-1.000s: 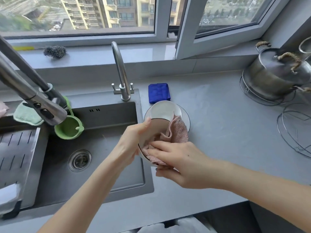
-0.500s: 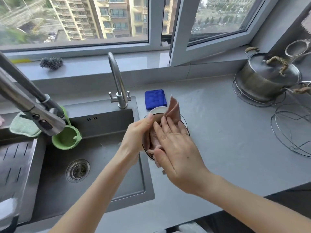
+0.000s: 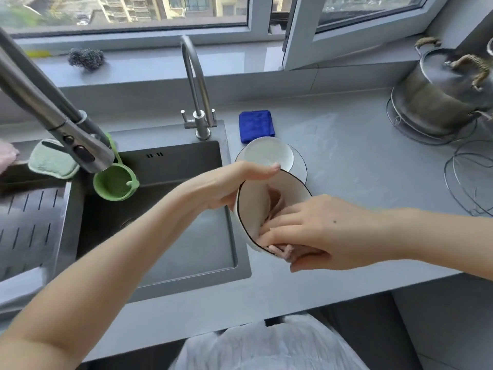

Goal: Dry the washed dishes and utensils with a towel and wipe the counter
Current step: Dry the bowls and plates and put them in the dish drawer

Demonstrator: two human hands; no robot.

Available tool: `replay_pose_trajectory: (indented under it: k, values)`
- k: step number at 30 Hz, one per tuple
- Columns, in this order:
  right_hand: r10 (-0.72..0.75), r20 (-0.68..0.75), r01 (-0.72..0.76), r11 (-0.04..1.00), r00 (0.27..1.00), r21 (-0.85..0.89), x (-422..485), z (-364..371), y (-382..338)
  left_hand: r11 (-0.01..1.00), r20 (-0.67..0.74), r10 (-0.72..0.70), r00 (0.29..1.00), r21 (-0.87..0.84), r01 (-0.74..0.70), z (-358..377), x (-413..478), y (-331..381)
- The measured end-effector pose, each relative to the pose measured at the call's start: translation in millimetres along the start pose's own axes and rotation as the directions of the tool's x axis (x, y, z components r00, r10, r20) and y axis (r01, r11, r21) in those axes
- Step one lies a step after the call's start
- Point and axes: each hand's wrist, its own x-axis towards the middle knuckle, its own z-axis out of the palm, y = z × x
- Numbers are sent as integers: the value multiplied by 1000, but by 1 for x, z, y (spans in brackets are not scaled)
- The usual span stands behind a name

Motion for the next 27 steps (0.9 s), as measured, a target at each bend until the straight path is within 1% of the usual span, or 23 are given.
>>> replay_pose_trajectory:
  k: [2,4,5,7,9,10,11,12,13,15,16,17,18,19,20,21,22,23,24,25,27]
  values:
    - [-59,74,68,989,995,-133,0,-4,9,998,84,-54,995,-16,55,0,4,3]
    - [-90,51,99,970,995,-224,0,-7,17,995,119,-41,992,-81,51,0,9,4]
    - [-82,18,84,966,996,-243,0,-7,20,994,88,-21,996,-106,31,-1,12,2]
    - [-41,-77,22,971,996,-240,0,1,23,990,-27,17,999,-138,-20,2,13,-4]
    - [16,-185,-51,981,983,-187,2,17,20,981,-138,13,990,-189,-39,6,11,-11]
    - [57,-247,-92,987,967,-134,4,25,16,977,-201,5,980,-210,-48,7,12,-15]
    - [100,-326,-129,989,940,-71,9,33,13,970,-272,5,962,-231,-70,8,14,-18]
    - [148,-418,-165,986,896,-3,15,40,10,960,-355,22,934,-252,-118,9,16,-20]
    - [208,-516,-203,977,831,66,24,47,6,943,-437,62,897,-270,-197,11,19,-24]
    - [335,-672,-282,940,661,192,44,55,-2,872,-586,159,795,-294,-391,21,23,-30]
    - [370,-714,-309,925,594,222,52,57,-6,823,-618,184,764,-328,-464,28,25,-35]
    - [380,-736,-332,917,559,221,58,61,-8,780,-622,206,756,-362,-511,33,26,-41]
    - [377,-746,-351,914,549,203,62,64,-11,765,-609,238,756,-363,-533,36,25,-47]
    - [356,-749,-355,919,558,172,63,69,-13,781,-567,276,777,-339,-525,34,21,-50]
    - [313,-748,-339,932,586,125,60,72,-13,821,-480,323,815,-286,-494,25,18,-51]
    - [246,-739,-308,950,627,54,56,74,-12,859,-337,357,871,-248,-448,12,14,-50]
    - [160,-718,-269,962,677,-38,51,75,-9,898,-167,351,922,-218,-381,-2,11,-45]
    - [70,-686,-228,963,725,-143,46,74,-7,934,-25,312,950,-174,-312,-13,9,-38]
    - [-14,-647,-186,953,762,-239,42,73,-4,959,65,267,962,-112,-259,-20,9,-32]
    - [-78,-617,-150,939,783,-309,39,71,0,972,108,234,966,-32,-232,-24,11,-27]
    - [-150,-586,-99,923,796,-371,35,66,7,953,120,254,960,137,-269,-23,16,-15]
